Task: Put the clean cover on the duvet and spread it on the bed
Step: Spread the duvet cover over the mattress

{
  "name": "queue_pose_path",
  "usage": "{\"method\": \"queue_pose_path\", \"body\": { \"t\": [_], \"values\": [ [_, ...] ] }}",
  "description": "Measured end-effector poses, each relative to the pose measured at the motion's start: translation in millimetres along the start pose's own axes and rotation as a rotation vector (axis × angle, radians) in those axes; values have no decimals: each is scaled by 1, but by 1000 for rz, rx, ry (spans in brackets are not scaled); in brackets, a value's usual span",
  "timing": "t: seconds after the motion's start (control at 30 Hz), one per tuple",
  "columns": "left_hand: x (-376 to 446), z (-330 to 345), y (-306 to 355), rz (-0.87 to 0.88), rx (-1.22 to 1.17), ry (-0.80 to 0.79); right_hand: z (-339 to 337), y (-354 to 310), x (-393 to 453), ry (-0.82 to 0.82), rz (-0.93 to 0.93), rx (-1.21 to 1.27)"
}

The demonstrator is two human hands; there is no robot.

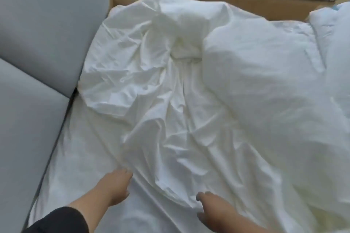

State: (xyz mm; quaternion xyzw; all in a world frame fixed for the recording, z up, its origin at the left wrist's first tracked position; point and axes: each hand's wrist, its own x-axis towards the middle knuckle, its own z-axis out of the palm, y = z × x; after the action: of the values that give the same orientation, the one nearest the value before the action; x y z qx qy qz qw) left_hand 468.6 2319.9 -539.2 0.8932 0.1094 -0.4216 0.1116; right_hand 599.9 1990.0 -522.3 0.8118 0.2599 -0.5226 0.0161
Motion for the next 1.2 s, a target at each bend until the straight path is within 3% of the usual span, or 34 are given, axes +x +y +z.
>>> {"method": "queue_pose_path", "body": {
  "t": [0.07, 0.17, 0.23, 0.4, 0.53, 0.73, 0.93, 1.03, 1.2],
  "values": [
    [5, 14, 10, 164, 67, 29, 19, -10, 11, -34, -13, -20],
    [21, 41, 45, 522, 188, 205, 42, -15, 23, -38, 28, -75],
    [29, 57, 68, 595, 231, 290, 58, -16, 29, 46, 49, -167],
    [41, 60, 78, 303, 43, 399, 82, -6, 31, 220, 26, -269],
    [38, 45, 60, 154, -4, 536, 65, -12, 8, 225, -46, 81],
    [32, 0, 66, 63, -140, 552, -31, -25, -99, 235, -207, 632],
    [-9, -69, 90, -25, -214, 592, -117, -41, -252, 308, -432, 828],
    [-36, -99, 118, 24, -246, 594, -135, -45, -322, 343, -512, 984],
    [-78, -122, 151, 57, -404, 622, -147, -62, -402, 541, -625, 949]
  ]
}}
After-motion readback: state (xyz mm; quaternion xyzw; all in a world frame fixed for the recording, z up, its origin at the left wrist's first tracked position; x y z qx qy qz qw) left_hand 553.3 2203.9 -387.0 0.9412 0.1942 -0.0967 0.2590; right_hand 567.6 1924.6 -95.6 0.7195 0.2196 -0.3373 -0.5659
